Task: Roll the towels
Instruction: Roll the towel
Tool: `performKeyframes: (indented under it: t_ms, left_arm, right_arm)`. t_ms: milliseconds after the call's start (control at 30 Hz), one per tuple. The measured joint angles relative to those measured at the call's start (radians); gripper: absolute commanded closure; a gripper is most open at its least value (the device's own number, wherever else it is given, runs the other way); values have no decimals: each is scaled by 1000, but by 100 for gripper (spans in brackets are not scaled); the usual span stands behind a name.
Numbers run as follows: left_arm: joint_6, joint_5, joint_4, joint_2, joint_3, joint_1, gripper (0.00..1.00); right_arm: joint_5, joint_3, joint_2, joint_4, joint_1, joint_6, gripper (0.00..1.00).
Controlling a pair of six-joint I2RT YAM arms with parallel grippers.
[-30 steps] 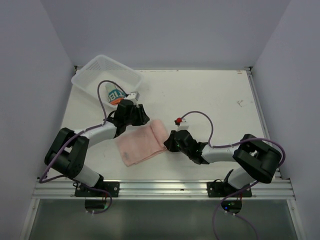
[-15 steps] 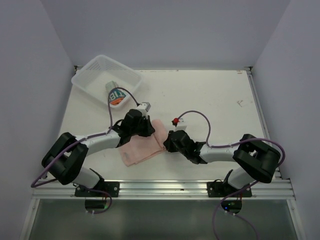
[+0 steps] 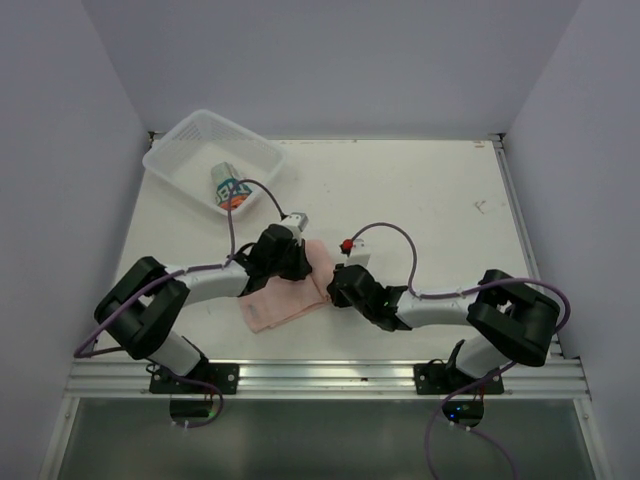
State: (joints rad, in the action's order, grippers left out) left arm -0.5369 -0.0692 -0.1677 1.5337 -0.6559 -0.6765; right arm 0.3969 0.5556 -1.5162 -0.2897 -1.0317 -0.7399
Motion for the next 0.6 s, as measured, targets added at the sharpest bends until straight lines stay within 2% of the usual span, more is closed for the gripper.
performKeyframes:
  t_ms: [600]
  left_arm:
    - [-34, -59, -75, 88, 0, -8, 100]
  right_arm:
    - [250, 102, -3, 245, -149, 51, 100]
